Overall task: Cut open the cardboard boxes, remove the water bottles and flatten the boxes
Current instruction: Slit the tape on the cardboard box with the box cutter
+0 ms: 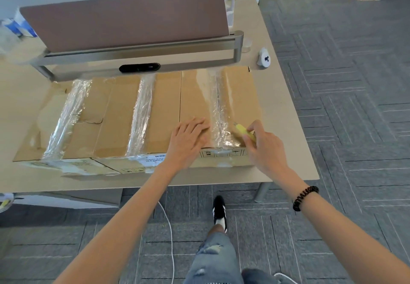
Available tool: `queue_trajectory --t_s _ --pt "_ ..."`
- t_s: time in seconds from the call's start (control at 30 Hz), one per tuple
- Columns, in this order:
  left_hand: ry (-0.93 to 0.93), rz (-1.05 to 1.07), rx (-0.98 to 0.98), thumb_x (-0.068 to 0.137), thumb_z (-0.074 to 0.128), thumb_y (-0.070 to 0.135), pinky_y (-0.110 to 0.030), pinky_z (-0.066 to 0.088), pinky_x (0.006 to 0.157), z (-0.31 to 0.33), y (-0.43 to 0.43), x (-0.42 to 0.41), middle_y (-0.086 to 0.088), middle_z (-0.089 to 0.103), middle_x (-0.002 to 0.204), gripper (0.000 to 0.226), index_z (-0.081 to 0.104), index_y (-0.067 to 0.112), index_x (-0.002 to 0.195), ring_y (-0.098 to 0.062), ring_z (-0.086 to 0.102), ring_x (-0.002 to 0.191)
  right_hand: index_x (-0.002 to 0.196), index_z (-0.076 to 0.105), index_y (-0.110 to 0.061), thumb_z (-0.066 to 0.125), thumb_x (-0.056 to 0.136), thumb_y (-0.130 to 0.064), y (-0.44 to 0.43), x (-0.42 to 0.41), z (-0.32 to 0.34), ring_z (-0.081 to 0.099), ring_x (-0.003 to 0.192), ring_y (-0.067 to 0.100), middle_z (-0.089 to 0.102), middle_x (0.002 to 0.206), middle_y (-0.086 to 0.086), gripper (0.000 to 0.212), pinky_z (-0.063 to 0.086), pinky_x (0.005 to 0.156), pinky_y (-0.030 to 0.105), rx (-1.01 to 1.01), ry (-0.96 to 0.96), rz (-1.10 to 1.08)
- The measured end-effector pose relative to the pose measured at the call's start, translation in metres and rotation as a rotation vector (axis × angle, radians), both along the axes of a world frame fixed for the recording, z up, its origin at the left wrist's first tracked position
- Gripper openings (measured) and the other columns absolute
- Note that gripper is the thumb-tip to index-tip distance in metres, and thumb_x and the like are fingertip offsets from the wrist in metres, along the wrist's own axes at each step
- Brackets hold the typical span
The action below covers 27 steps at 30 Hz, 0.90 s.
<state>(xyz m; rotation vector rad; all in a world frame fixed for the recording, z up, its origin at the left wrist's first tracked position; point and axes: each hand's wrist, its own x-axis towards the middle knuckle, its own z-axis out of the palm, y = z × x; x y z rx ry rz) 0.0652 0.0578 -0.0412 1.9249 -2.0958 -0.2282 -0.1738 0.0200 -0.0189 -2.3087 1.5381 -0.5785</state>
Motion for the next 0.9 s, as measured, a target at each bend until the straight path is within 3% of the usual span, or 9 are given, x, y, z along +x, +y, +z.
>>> queue_trajectory --t_s 0.07,0.23,0.4,0.57,0.77,0.9 --pt "0.034 0.041 -0.01 0.102 0.021 0.043 -0.038 0.031 0.108 0.004 -0.01 0.001 0.01 0.05 0.138 0.046 0.053 0.027 0.13 -0.015 0.044 0.124 0.103 0.045 -0.012 0.047 0.1 -0.032 -0.015 0.005 0.001 0.046 0.045 0.018 0.041 0.054 -0.012 0.02 0.028 0.043 0.028 0.012 -0.003 -0.003" --pt "0.152 0.096 -0.05 0.103 0.042 0.03 -0.029 0.032 0.094 0.01 -0.051 0.007 0.008 0.056 0.113 0.024 0.062 0.022 0.114 -0.006 0.045 0.1 0.103 0.044 -0.013 0.046 0.101 -0.033 -0.058 0.021 0.0 0.046 0.045 0.018 0.045 0.056 -0.009 0.02 0.031 0.043 0.028 0.006 -0.003 0.022" --pt "0.253 0.101 -0.054 0.1 0.049 0.033 -0.033 0.042 0.094 0.008 -0.099 0.016 0.012 0.055 0.109 0.019 0.061 0.025 0.111 -0.003 0.051 0.097 0.105 0.044 -0.013 0.043 0.101 -0.035 -0.106 0.039 0.002 0.051 0.049 0.023 0.056 0.062 -0.002 0.022 0.043 0.047 0.034 0.027 -0.025 0.064" --pt "0.3 0.14 -0.057 0.097 0.053 0.031 -0.039 0.051 0.087 0.004 -0.154 0.029 0.012 0.056 0.105 0.016 0.062 0.024 0.108 -0.006 0.057 0.095 0.107 0.046 -0.014 0.044 0.101 -0.035 -0.172 0.06 0.004 0.05 0.054 0.025 0.052 0.062 -0.003 0.022 0.033 0.049 0.032 0.07 -0.047 0.072" --pt "0.274 0.17 -0.115 0.098 0.056 0.026 -0.034 0.044 0.09 0.006 -0.207 0.04 0.011 0.054 0.103 0.013 0.064 0.021 0.106 -0.004 0.047 0.095 0.105 0.047 -0.016 0.042 0.102 -0.035 -0.233 0.074 0.003 0.053 0.058 0.024 0.051 0.064 -0.005 0.02 0.036 0.051 0.032 0.097 -0.058 0.082" --pt "0.252 0.194 -0.116 0.095 0.059 0.03 -0.031 0.037 0.093 0.005 -0.233 0.047 0.008 0.054 0.109 0.014 0.062 0.021 0.105 -0.011 0.047 0.103 0.102 0.049 -0.019 0.045 0.101 -0.032 -0.272 0.08 0.002 0.05 0.054 0.02 0.054 0.061 -0.003 0.014 0.03 0.048 0.029 0.121 -0.124 0.088"
